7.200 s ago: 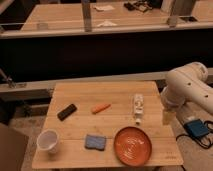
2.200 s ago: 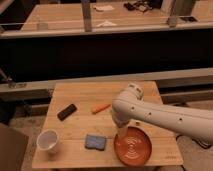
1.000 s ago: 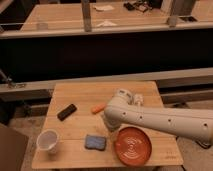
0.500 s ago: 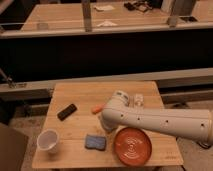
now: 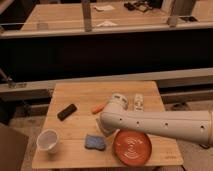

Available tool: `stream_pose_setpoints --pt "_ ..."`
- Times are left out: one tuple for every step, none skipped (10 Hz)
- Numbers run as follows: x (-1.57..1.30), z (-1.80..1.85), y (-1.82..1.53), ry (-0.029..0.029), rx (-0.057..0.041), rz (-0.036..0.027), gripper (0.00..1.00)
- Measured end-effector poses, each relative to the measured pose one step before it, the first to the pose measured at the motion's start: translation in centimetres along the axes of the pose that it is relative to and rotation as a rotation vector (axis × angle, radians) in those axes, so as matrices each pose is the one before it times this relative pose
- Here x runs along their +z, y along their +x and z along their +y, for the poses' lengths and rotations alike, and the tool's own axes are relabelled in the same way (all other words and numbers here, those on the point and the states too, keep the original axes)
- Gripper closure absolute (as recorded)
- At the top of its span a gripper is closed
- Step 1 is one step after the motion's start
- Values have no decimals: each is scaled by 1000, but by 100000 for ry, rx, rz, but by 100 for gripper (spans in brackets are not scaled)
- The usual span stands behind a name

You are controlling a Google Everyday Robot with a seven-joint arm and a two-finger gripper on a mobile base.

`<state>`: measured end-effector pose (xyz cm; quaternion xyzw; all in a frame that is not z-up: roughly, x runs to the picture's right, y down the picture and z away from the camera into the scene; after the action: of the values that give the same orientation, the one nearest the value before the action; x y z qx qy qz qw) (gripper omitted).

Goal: Place the white sponge in the ceramic bowl

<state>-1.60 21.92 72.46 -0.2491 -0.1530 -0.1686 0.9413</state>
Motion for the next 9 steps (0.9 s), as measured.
stream_pose_setpoints --pt "56 141 -169 327 -591 -206 20" --pt "138 70 -91 294 -52 -104 20" --pt "320 -97 -311 197 -691 -666 20" --pt "334 -76 -327 -8 -570 -957 20" --pt "239 -21 -101 56 -396 -647 20" --pt "196 -3 -160 241 -417 -853 20" --pt "173 -10 -86 198 -382 -378 20" --pt "290 20 -52 224 -633 -443 20" --pt "245 62 -143 121 -360 -769 20"
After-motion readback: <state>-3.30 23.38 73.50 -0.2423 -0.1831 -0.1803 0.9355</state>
